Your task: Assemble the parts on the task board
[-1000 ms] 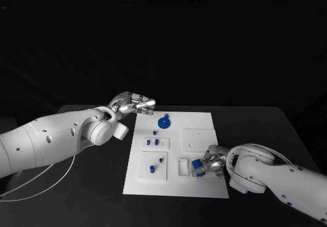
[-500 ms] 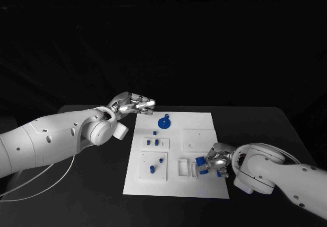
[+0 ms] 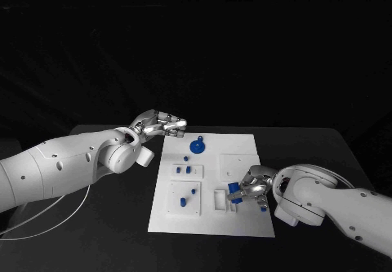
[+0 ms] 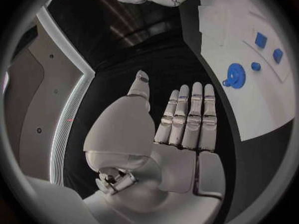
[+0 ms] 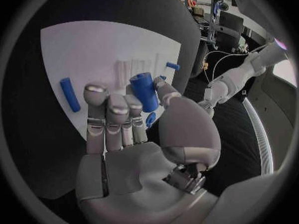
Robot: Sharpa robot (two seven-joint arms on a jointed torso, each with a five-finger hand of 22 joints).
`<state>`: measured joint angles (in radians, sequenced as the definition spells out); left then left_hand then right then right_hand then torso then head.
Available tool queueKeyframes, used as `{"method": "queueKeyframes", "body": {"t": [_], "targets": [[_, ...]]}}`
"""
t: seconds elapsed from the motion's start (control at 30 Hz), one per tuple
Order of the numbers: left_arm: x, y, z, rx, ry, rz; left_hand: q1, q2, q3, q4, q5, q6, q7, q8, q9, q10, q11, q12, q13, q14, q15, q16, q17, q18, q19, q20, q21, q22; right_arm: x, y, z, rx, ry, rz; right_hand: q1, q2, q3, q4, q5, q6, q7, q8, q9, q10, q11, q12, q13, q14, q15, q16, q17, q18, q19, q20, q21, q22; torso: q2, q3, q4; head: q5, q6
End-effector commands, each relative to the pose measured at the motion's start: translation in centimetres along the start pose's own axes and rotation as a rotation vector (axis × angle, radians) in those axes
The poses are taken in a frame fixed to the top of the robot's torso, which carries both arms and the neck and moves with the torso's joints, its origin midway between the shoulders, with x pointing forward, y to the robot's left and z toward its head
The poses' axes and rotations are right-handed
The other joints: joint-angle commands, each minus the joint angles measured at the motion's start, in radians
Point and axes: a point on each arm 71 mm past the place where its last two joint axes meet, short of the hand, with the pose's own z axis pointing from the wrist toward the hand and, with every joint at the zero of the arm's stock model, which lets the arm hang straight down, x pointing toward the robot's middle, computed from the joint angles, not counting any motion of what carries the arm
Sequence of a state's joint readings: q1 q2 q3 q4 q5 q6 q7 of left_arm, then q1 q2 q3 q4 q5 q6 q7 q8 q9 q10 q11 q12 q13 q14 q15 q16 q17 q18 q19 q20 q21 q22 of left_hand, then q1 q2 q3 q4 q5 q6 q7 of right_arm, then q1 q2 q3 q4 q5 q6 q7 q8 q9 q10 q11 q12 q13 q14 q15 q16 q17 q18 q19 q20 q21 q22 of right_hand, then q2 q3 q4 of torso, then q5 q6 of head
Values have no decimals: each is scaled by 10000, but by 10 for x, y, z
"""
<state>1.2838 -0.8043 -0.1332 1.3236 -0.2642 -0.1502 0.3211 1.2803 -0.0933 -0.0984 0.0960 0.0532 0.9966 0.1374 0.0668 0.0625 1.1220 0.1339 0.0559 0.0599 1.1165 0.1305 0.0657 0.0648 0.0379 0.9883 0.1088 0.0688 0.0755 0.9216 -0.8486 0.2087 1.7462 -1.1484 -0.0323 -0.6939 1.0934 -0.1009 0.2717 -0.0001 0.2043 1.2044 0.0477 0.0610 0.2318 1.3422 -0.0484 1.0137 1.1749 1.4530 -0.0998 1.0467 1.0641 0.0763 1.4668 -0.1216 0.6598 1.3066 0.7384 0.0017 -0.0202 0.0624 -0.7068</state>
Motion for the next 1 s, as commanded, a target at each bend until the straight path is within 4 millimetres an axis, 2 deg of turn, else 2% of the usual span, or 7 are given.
{"method": "queueKeyframes", "body": {"t": [0.03, 0.17, 0.47, 0.6, 0.93, 1.0], "targets": [[3, -1, 1, 38, 229, -10, 39, 25, 40, -23, -64, -13, 91, -26, 12, -82, 21, 29, -2, 9, 22, -44, -7, -77, 42, 44, 58, -9, 6, -1, 4, 367, 598, -362, 21, 123, -148, 13, -7, 225, -174, 25, -11, 12, -25, -48, -12, -11, -58, -64, -17, -140, 496, -60, -67, 18, 3, -1, -5, 8, -17], [5, -1, 2, 38, 286, 2, 39, 25, 40, -23, -64, -13, 91, -26, 12, -82, 21, 29, -2, 9, 22, -44, -7, -77, 42, 44, 58, -9, 13, 1, 9, 390, 804, -569, -5, 122, -197, 39, -4, 235, -176, 26, -10, 5, -25, -64, -21, -14, -55, -71, -18, -140, 492, -59, -83, 18, 6, 14, 0, 16, -31], [8, -1, 3, 51, 455, 20, 46, 5, 72, 16, -63, -13, 92, -23, 13, -111, 27, 30, -2, -8, 30, -43, -6, -68, 28, 55, 59, -9, 21, 5, 17, 434, 973, -1011, -23, 105, -304, 155, -39, 262, -177, 26, -6, 15, -25, -68, -18, -8, -52, -75, -9, -147, 496, -55, -108, 29, 6, 12, 5, 49, -58], [8, -1, 3, 49, 490, 27, 54, 8, 82, 31, -63, -17, 97, -23, 13, -118, 30, 31, -1, -27, 35, -44, -6, -66, 17, 63, 59, -9, 25, 6, 20, 439, 1033, -1111, -45, 106, -367, 244, -47, 261, -176, 28, -6, 8, -23, -89, -29, -12, -52, -95, -16, -146, 492, -56, -130, 35, 8, 10, -16, 63, -65], [10, -2, 3, 36, 551, 18, -11, 29, 69, 97, -63, -27, 102, -25, 12, -127, 33, 30, -2, -35, 37, -44, -7, -61, 17, 64, 63, -7, 29, 12, 25, 354, 932, -1170, -16, -51, -385, 735, -315, 289, -175, 25, 19, 28, -21, -83, -17, 4, -46, -77, 22, -145, 503, -51, -133, 65, 6, 11, -10, 80, -78], [10, -1, 4, 31, 555, 16, -2, 39, 76, 104, -63, -33, 114, -25, 12, -132, 39, 30, -2, -50, 43, -46, -8, -62, 14, 69, 61, -9, 29, 14, 25, 334, 939, -1196, -16, -51, -385, 735, -315, 289, -175, 25, 19, 28, -21, -83, -17, 4, -46, -77, 22, -145, 503, -51, -133, 65, 5, 10, -13, 87, -81]]}}
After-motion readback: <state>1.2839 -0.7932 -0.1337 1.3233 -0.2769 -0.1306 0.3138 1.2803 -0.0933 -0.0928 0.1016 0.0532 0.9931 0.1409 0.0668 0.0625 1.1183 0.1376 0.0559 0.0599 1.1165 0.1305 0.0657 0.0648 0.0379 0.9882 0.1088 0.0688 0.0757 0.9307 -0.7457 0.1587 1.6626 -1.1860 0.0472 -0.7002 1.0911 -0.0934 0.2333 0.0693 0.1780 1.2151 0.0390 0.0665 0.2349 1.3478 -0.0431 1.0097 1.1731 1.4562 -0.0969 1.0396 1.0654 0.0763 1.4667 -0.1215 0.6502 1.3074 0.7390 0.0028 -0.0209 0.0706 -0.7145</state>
